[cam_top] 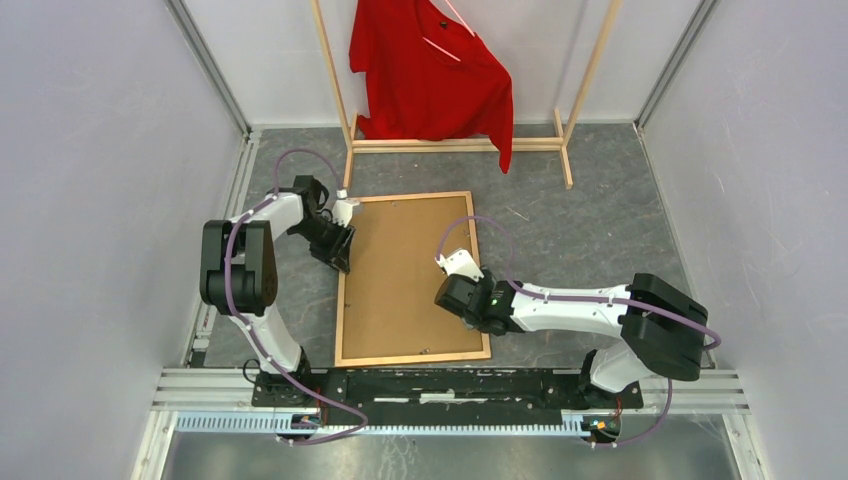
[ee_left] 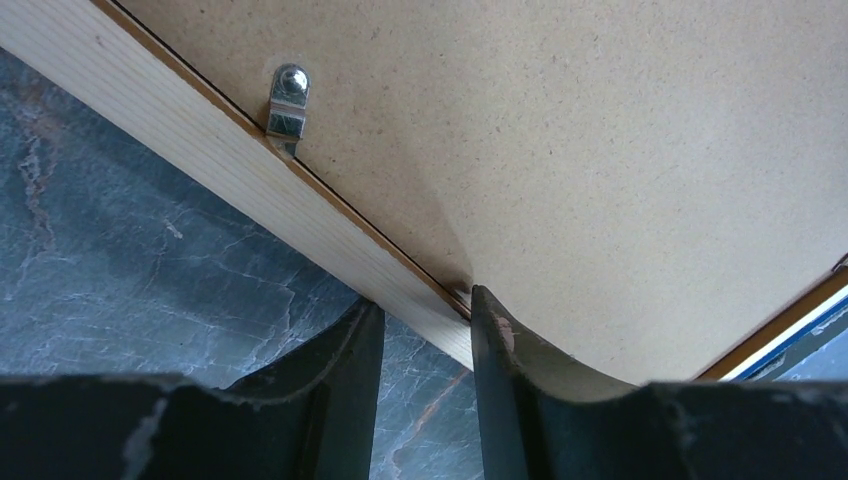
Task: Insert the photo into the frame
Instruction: Install the photo frame at the center of the board.
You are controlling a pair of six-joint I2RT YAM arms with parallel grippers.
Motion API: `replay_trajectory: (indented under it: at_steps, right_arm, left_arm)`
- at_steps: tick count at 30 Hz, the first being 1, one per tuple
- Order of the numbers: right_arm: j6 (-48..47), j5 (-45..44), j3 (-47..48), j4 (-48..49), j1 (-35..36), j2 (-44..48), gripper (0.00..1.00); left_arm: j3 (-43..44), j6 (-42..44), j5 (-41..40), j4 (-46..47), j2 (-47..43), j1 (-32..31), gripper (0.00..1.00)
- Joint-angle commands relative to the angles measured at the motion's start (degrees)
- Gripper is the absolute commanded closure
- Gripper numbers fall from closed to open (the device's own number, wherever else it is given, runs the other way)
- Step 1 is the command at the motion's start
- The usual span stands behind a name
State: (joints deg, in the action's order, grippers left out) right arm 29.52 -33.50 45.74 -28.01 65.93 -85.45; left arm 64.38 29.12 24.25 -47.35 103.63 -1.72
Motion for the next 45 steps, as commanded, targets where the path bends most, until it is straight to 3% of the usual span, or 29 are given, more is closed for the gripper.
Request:
replay_trajectory:
  at_steps: [1, 25, 45]
  right_arm:
    - [0.0, -2.6, 2.2, -0.4, 0.0, -0.3, 0.37]
    - [-0.2, -4.7, 7.7, -4.4, 2.5, -1.5, 0.37]
    - [0.2, -4.1, 3.6, -1.7, 2.5, -5.2, 0.37]
  left_arm:
    - [-2.1, 0.5, -6.1, 5.0, 0.7, -0.4, 0.58]
    - [-2.7, 2.0, -6.7, 4.9, 0.8, -0.3, 0.59]
    - [-2.8, 2.2, -7.8, 5.0, 0.7, -0.4, 0.60]
